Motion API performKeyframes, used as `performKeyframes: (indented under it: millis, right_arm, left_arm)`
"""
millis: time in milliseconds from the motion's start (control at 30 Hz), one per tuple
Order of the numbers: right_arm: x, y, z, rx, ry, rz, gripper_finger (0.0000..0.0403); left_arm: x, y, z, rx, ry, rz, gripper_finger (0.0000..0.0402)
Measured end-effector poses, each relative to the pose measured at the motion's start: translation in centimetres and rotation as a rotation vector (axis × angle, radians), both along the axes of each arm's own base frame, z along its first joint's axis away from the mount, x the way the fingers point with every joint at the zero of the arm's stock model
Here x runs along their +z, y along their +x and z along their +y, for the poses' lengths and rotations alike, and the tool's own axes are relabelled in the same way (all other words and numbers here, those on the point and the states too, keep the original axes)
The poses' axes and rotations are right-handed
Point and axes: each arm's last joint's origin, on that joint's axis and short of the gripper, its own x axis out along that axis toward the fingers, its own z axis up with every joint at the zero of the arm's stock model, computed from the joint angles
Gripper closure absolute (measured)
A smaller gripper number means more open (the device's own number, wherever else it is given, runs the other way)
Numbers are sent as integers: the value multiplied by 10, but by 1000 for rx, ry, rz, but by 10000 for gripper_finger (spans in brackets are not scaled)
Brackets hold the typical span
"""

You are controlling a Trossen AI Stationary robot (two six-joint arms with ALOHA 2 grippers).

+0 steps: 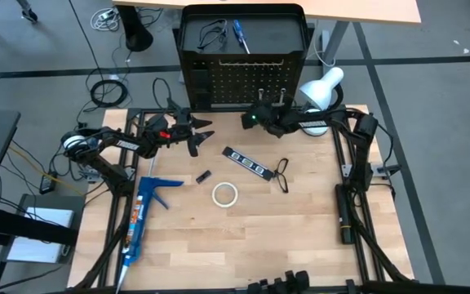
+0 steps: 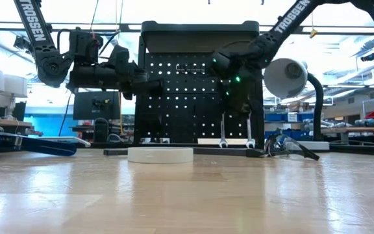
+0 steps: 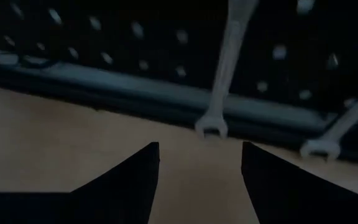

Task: Hang tools onto peg board
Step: Unhang the right wrench from the peg board

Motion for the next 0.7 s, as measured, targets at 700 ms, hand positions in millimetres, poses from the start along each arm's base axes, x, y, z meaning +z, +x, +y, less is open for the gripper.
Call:
performKeyframes:
  millis: [700]
  right_arm:
    - [-14,10,-41,33,101,1,174]
  left_arm:
    - [3,0,-1,-36,-3,-31,188]
